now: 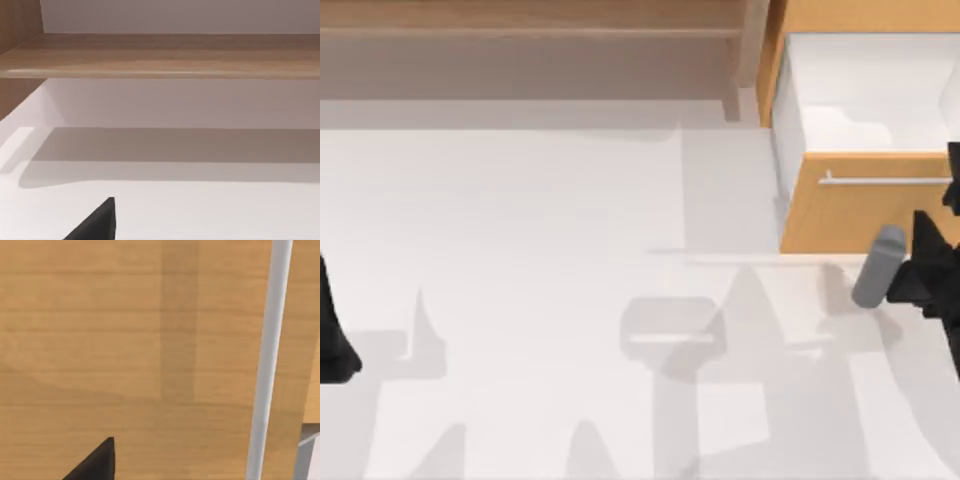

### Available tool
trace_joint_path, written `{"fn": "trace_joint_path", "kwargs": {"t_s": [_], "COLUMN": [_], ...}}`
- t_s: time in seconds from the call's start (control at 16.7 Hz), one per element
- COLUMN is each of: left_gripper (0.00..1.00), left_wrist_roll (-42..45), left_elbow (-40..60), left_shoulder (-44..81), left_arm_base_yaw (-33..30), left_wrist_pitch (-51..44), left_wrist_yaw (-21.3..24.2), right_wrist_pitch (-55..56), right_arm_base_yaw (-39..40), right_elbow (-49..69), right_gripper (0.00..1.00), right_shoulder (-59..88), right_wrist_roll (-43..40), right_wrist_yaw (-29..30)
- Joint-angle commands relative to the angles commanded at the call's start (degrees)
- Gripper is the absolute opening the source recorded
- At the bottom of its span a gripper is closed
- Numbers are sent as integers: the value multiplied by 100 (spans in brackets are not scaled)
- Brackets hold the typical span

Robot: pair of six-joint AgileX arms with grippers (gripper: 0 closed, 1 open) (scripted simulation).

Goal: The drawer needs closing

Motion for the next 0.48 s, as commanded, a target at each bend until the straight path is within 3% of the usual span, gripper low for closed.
{"fn": "trace_joint_path", "kwargs": {"t_s": [0.42,0.48], "left_gripper": [100,100], "left_wrist_roll": [0,0], "left_elbow": [0,0], "left_shoulder": [0,0], "left_arm_base_yaw": [0,0], "left_wrist_pitch": [0,0], "left_wrist_yaw": [0,0], "right_wrist_pitch": [-177,-177], "right_arm_base_yaw": [-82,-82], "right_elbow": [215,215], "right_gripper": [100,92], "right_shoulder": [38,38], "right_wrist_roll": [0,0], "right_wrist_yaw": [-81,-81]}}
